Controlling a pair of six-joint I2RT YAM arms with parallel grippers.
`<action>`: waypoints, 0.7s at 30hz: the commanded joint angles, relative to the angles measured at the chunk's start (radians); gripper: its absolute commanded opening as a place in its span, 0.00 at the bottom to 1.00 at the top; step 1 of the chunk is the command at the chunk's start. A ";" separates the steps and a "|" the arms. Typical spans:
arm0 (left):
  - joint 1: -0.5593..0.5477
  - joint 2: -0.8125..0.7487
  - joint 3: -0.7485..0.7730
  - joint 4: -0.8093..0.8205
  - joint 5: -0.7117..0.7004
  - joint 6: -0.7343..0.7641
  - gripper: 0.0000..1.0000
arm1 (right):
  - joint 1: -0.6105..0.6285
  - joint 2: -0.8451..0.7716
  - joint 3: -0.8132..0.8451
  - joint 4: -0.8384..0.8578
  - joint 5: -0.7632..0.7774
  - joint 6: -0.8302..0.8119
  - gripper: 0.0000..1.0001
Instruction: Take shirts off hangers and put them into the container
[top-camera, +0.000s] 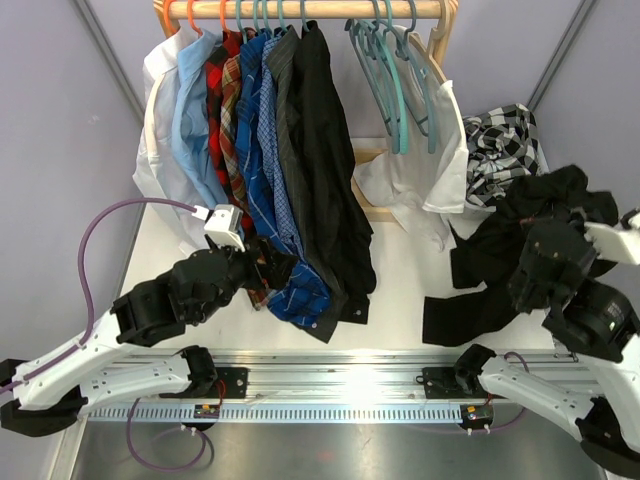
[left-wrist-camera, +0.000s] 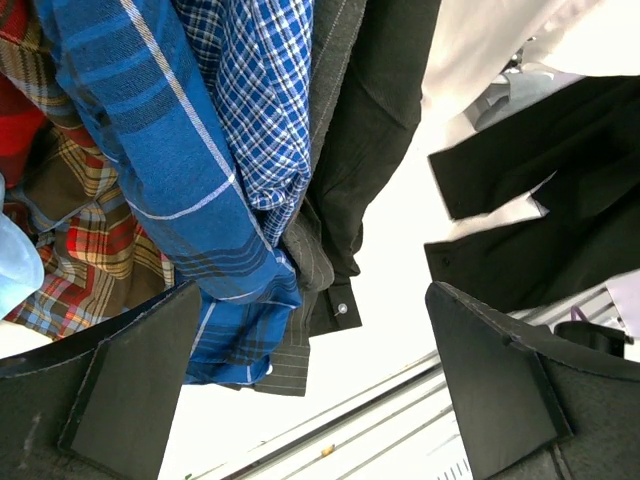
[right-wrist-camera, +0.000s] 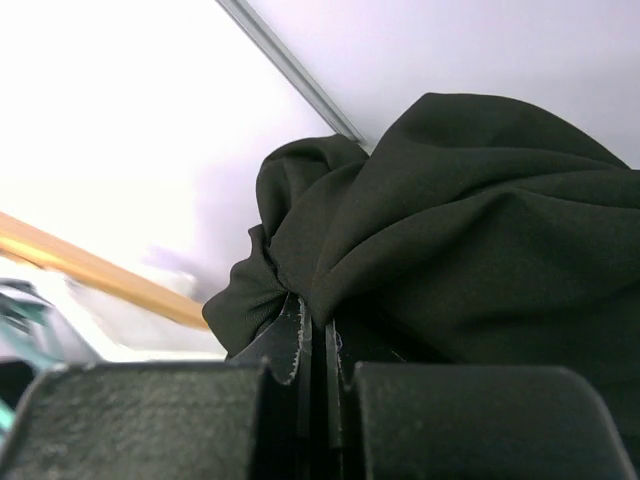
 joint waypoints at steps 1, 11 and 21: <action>-0.007 -0.013 0.036 0.047 0.025 0.015 0.99 | -0.015 0.158 0.196 0.159 0.101 -0.163 0.00; -0.006 -0.085 0.019 0.043 0.020 0.015 0.99 | -0.477 0.391 0.379 0.597 -0.508 -0.614 0.00; -0.007 -0.113 0.027 -0.022 -0.003 0.005 0.99 | -0.988 0.877 0.827 0.419 -1.086 -0.321 0.00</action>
